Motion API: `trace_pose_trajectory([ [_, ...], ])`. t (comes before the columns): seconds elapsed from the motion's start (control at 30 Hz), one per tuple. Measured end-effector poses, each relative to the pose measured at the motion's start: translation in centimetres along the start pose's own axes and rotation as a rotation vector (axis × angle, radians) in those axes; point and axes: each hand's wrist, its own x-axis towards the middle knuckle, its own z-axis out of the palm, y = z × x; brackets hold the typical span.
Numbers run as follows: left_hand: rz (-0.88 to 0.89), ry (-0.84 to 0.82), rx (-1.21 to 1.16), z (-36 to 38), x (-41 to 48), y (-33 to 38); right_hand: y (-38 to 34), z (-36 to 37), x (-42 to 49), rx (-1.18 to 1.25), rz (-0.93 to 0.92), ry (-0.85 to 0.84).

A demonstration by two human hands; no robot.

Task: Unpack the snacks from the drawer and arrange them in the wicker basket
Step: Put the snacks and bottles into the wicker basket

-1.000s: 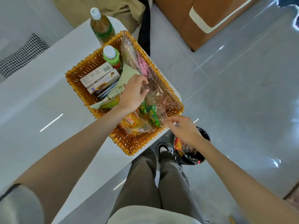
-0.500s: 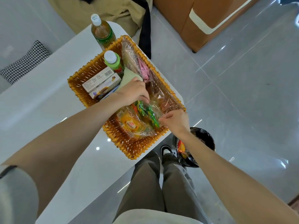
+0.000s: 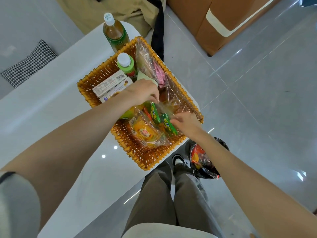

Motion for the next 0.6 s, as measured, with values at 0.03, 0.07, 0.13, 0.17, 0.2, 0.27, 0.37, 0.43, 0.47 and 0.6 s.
trace_pose_trajectory([
  [0.03,-0.006,0.005,-0.003,0.1,-0.1,-0.2,0.0,0.5,0.2,-0.053,-0.016,0.031],
  [0.07,-0.016,0.014,-0.001,0.1,-0.2,-0.4,0.2,0.9,0.4,-0.079,-0.017,0.063],
  [0.13,-0.035,0.038,0.018,0.3,-0.3,-0.6,0.2,0.9,0.6,-0.076,-0.003,0.087],
  [0.17,-0.046,0.062,0.027,0.5,-0.3,-0.5,0.1,0.5,0.7,-0.054,0.002,0.076],
  [0.2,-0.061,0.098,0.024,0.8,-0.4,-0.3,0.1,0.0,0.7,-0.014,0.009,0.056],
  [0.27,-0.110,0.214,-0.057,2.2,-1.0,0.3,0.2,-1.0,-0.1,0.111,0.035,0.001],
  [0.37,-0.239,0.429,-0.272,5.3,-2.9,2.1,0.5,-1.8,-2.3,0.108,0.000,-0.051],
  [0.43,-0.372,0.630,-0.420,7.2,-4.2,3.6,0.6,-1.6,-2.9,0.032,-0.048,-0.042],
  [0.47,-0.437,0.712,-0.488,8.1,-4.6,4.5,0.7,-1.3,-3.1,-0.006,-0.081,-0.008],
  [0.6,-0.523,0.552,-0.811,10.8,-5.4,7.2,1.4,-0.5,-3.7,-0.164,-0.266,0.228],
])
